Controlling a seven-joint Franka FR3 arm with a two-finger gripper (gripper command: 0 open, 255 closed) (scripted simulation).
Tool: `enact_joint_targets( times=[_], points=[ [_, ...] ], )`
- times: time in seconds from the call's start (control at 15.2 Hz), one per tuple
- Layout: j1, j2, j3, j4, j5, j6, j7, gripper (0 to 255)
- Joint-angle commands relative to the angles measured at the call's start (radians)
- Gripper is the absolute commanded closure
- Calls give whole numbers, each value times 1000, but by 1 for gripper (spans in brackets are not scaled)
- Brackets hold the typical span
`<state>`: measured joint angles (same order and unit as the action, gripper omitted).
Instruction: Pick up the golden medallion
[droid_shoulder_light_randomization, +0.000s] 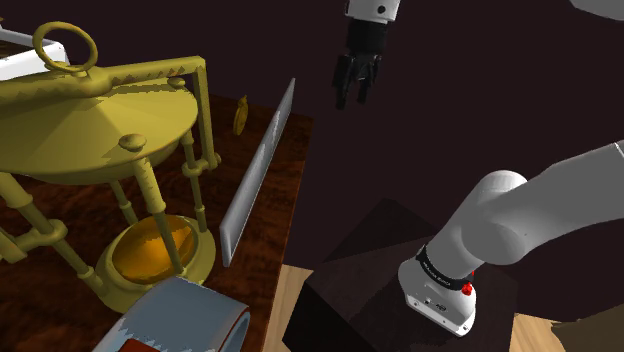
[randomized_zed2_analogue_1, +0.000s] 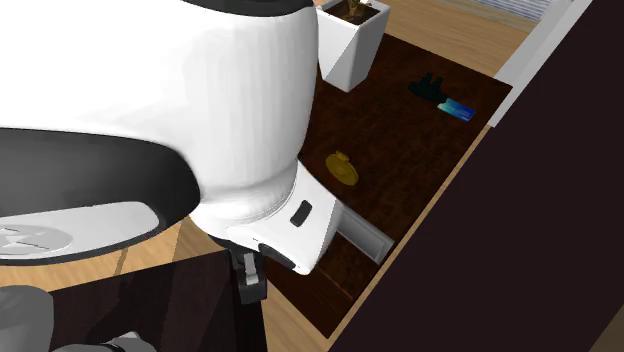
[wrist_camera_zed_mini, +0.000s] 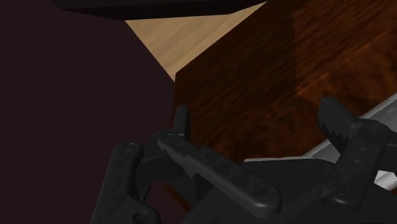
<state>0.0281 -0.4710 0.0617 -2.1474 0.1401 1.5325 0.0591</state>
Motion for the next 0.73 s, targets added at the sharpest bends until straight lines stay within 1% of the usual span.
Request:
enact_joint_targets(
  times=[0.0, 0.33, 0.66],
  points=[
    [8, 75, 22, 71, 12, -2, 35, 0],
    [27, 268, 70, 263, 25, -10, 121, 0],
    [53, 476, 108, 497, 18, -47, 209, 0]
  ],
)
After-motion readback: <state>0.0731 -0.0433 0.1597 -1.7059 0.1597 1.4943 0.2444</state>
